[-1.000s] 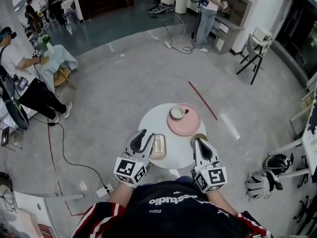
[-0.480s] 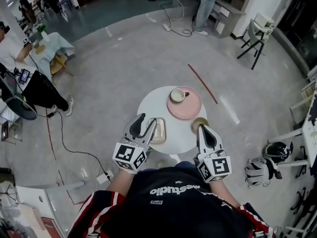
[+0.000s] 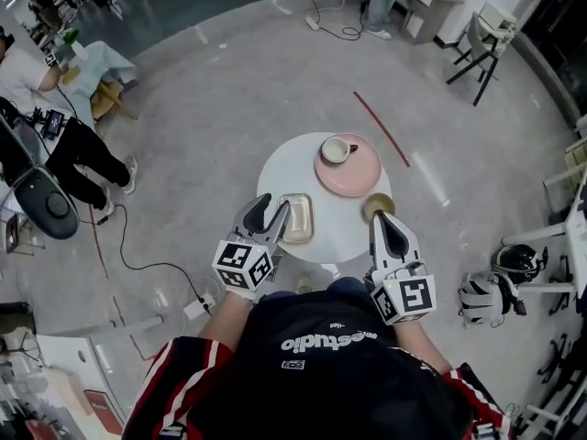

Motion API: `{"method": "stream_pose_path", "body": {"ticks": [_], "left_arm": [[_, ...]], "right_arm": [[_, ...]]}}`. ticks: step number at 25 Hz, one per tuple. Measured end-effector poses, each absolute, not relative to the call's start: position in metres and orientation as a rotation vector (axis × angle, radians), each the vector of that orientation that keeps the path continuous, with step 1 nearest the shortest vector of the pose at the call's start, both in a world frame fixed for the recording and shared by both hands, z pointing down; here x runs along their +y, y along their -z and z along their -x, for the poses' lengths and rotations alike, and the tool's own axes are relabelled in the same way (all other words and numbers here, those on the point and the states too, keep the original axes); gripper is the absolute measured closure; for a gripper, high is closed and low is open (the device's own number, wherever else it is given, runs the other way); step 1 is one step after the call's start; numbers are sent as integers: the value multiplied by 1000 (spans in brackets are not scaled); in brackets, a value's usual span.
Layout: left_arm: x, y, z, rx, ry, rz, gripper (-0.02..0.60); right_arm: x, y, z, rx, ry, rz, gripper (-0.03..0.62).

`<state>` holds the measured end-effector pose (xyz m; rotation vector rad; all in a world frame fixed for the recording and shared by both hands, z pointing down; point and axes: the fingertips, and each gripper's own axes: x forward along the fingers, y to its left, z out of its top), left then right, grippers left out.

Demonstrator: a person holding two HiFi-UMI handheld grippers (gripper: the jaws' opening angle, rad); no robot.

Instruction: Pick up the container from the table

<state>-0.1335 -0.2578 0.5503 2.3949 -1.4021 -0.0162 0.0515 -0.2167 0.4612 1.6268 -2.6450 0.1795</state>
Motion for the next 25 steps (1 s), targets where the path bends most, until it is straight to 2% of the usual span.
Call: {"method": "stream_pose_path", "body": {"ticks": [11, 25], "left_arm": [[-283, -640, 142, -1351, -80, -2263, 394], [-290, -774, 153, -1260, -233, -2050, 394]], "right_arm": [[-220, -487, -59, -2607, -240, -1624, 577], [-240, -503, -56, -2622, -146, -1627, 577]]}}
